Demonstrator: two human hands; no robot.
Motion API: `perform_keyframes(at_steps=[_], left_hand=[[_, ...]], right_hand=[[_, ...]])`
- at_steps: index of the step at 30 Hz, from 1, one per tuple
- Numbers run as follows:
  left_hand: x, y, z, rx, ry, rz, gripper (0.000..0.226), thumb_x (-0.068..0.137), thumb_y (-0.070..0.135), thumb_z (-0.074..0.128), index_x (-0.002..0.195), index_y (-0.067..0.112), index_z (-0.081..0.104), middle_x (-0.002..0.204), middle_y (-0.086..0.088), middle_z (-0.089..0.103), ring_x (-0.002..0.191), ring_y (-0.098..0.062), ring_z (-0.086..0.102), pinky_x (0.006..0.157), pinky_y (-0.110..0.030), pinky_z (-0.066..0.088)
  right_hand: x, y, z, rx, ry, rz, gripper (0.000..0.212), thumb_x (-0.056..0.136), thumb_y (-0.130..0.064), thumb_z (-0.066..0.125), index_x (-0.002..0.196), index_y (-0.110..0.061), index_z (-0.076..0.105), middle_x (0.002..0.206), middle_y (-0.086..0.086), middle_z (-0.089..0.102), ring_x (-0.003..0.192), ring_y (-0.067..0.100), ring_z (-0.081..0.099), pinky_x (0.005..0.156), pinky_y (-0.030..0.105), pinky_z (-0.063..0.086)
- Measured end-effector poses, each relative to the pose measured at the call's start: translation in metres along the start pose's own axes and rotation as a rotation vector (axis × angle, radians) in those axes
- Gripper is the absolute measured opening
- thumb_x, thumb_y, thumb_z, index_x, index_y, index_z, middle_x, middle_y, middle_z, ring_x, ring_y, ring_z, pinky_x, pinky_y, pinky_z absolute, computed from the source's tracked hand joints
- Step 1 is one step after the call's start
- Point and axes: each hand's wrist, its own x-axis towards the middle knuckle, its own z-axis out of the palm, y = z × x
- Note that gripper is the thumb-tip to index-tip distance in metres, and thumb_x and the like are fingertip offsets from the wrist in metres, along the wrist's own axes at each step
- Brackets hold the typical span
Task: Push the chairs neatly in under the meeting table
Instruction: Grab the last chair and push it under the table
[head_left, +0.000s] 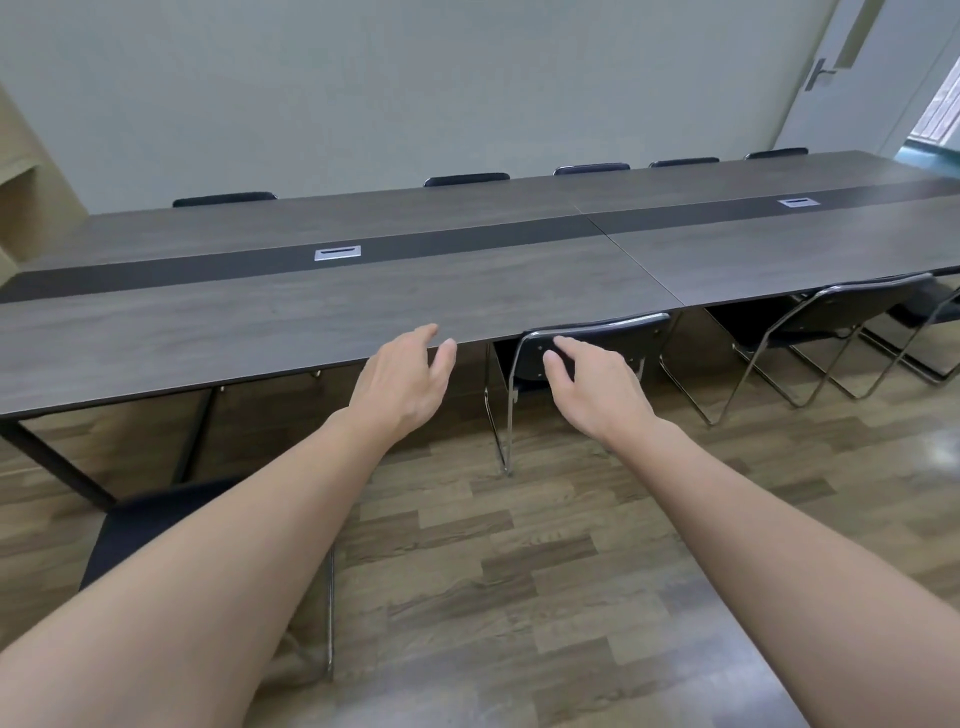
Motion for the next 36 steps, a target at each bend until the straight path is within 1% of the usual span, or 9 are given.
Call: perform_keyframes(at_steps=[4,8,9,11,14,25,30,34,36], left_hand=[[-0.037,-0.013,-0.008,0.002,0.012,-0.03,0.053,0.104,0.043,0.036,0.149,0.014,0.042,0.15,-0.005,0.047,0.139,-0.024,0.041,0.112,-0.037,0.033],[-0.063,-0.039,-0.02,0.009,0.004,-0.075,0.053,0.104,0.043,0.035,0.15,0.016,0.041,0.15,-0.004,0.047,0.139,-0.023,0.04,0.111,-0.034,0.03],[-0.066,-0.048,-0.025,0.007,0.005,-0.082,0.053,0.104,0.043,0.035,0.15,0.017,0.04,0.15,-0.004,0.048,0.14,-0.023,0.04,0.111,-0.034,0.03],[-0.071,-0.064,-0.035,0.002,0.019,-0.087,0.053,0.104,0.043,0.035,0.15,0.017,0.04,0.151,-0.004,0.046,0.14,-0.023,0.039,0.111,-0.034,0.03],[-0.076,-0.096,-0.054,-0.008,0.042,-0.104,0.053,0.104,0.044,0.035,0.15,0.018,0.041,0.151,-0.002,0.046,0.139,-0.023,0.041,0.111,-0.035,0.032],[-0.08,-0.275,-0.138,0.006,0.005,-0.17,0.053,0.104,0.043,0.035,0.15,0.016,0.041,0.15,-0.004,0.047,0.139,-0.025,0.042,0.111,-0.035,0.034],[-0.081,-0.328,-0.164,-0.006,0.001,-0.211,0.053,0.104,0.043,0.036,0.149,0.016,0.041,0.151,-0.003,0.047,0.139,-0.024,0.041,0.112,-0.035,0.032],[-0.083,-0.361,-0.172,-0.021,0.008,-0.248,0.053,0.104,0.043,0.036,0.149,0.015,0.041,0.151,-0.003,0.047,0.139,-0.024,0.041,0.112,-0.034,0.031],[-0.087,-0.372,-0.174,-0.033,0.004,-0.273,0.053,0.104,0.042,0.036,0.15,0.015,0.041,0.152,-0.003,0.046,0.14,-0.023,0.04,0.112,-0.034,0.031]], right_hand=[[-0.02,-0.017,0.012,0.004,-0.022,-0.006,0.045,0.102,-0.034,0.039,0.14,-0.013,0.05,0.138,0.008,0.056,0.128,0.03,0.048,0.101,0.037,0.038],[-0.036,-0.046,0.031,-0.015,-0.045,-0.04,0.039,0.101,-0.035,0.039,0.127,-0.013,0.058,0.121,0.01,0.064,0.115,0.035,0.055,0.086,0.036,0.041],[-0.039,-0.056,0.035,-0.011,-0.047,-0.043,0.038,0.101,-0.034,0.039,0.125,-0.011,0.058,0.12,0.011,0.064,0.114,0.035,0.055,0.086,0.036,0.042],[-0.044,-0.073,0.043,0.001,-0.053,-0.047,0.04,0.102,-0.033,0.039,0.128,-0.008,0.057,0.121,0.011,0.064,0.116,0.034,0.054,0.09,0.038,0.042],[-0.046,-0.102,0.06,0.005,-0.064,-0.059,0.045,0.102,-0.035,0.038,0.139,-0.012,0.05,0.125,0.008,0.063,0.121,0.03,0.052,0.095,0.036,0.041],[-0.041,-0.267,0.163,0.046,-0.092,-0.078,0.048,0.103,-0.035,0.039,0.144,-0.011,0.045,0.144,0.006,0.051,0.135,0.025,0.041,0.106,0.035,0.033],[-0.038,-0.312,0.198,0.06,-0.133,-0.063,0.047,0.102,-0.034,0.038,0.142,-0.012,0.047,0.127,0.011,0.062,0.125,0.029,0.05,0.1,0.036,0.038],[-0.038,-0.336,0.222,0.038,-0.165,-0.083,0.038,0.102,-0.027,0.037,0.127,-0.005,0.056,0.122,0.014,0.064,0.117,0.035,0.053,0.094,0.04,0.044],[-0.037,-0.344,0.233,0.029,-0.185,-0.094,0.039,0.102,-0.028,0.037,0.128,-0.006,0.056,0.122,0.013,0.064,0.118,0.034,0.053,0.094,0.039,0.043]])
